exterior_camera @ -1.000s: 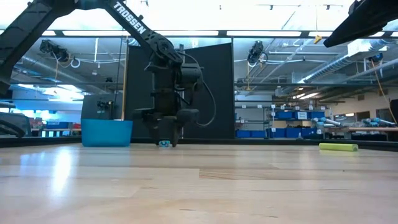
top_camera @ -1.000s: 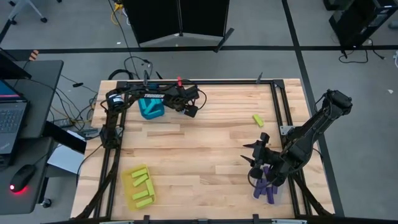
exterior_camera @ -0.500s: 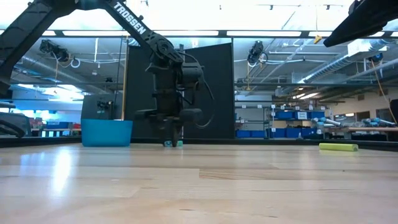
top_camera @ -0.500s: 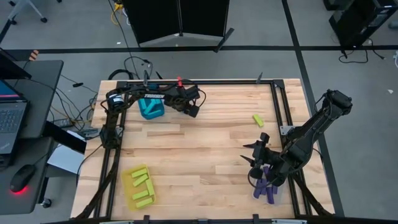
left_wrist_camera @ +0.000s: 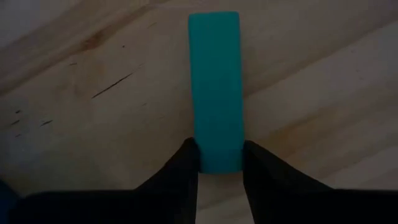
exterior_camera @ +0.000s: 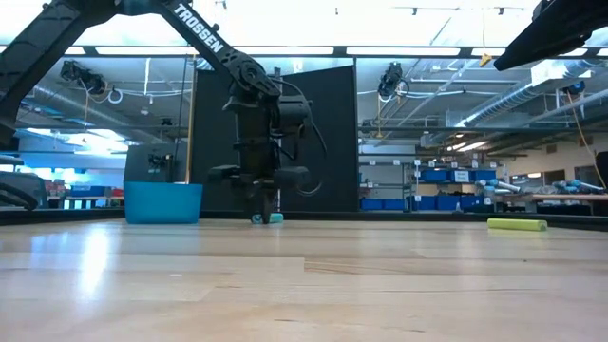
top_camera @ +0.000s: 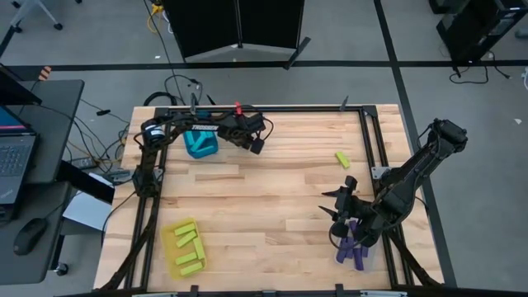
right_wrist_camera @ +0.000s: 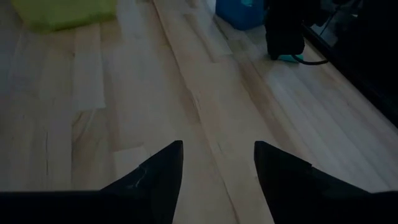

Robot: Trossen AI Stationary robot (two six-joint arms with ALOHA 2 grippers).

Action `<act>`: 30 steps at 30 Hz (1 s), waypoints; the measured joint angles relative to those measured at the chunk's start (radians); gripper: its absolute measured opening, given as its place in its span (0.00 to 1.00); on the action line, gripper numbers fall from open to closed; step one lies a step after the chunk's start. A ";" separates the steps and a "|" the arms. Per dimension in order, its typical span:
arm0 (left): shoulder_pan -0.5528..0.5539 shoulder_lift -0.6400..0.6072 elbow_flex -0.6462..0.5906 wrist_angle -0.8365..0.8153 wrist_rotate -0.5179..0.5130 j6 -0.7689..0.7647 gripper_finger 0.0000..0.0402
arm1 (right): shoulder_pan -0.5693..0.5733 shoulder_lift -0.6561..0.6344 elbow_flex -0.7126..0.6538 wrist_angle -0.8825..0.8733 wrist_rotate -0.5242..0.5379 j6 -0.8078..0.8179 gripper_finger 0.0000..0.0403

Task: Sort blocks
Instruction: Put the blue block into the blue bin

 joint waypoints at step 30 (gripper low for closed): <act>-0.092 -0.247 0.003 -0.214 -0.216 0.016 0.25 | -0.088 0.000 0.000 0.064 -0.005 -0.071 0.51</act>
